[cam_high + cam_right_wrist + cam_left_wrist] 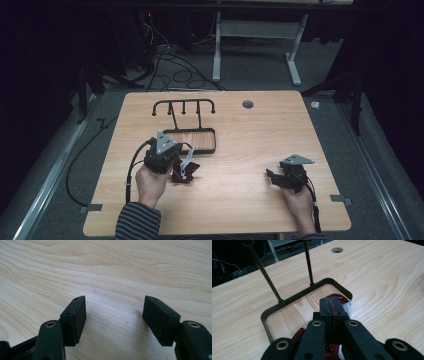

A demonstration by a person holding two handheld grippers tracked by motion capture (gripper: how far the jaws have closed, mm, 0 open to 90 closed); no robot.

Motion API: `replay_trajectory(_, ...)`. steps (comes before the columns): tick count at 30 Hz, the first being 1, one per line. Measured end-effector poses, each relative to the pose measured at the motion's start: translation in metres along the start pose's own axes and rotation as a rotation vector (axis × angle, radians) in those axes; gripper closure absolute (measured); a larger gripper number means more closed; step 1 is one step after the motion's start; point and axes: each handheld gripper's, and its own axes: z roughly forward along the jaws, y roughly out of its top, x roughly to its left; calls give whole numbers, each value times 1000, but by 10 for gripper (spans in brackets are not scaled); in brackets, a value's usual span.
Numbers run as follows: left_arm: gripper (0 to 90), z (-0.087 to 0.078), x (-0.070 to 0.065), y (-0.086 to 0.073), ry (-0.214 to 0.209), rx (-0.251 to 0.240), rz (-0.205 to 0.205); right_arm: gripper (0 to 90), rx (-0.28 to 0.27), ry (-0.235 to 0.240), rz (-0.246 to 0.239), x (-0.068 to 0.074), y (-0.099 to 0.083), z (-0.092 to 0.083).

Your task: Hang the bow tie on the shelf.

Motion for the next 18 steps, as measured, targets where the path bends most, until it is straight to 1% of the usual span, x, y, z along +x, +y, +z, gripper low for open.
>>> replay_trajectory(5,900,-4,3,5,10,-18,-2,369,0,0,0,0,0,0)
replay_trajectory(6,900,-6,4,8,14,-29,-2,369,0,0,0,0,0,0)
replay_trajectory(9,900,-7,5,11,12,-38,-7,369,0,1,0,0,0,0)
replay_trajectory(11,900,-8,7,15,20,-47,-1,369,0,1,1,0,0,0)
replay_trajectory(14,900,-9,9,19,24,-52,1,369,-1,1,0,0,0,0)
replay_trajectory(18,900,-9,14,25,28,-67,-10,369,0,1,0,0,0,0)
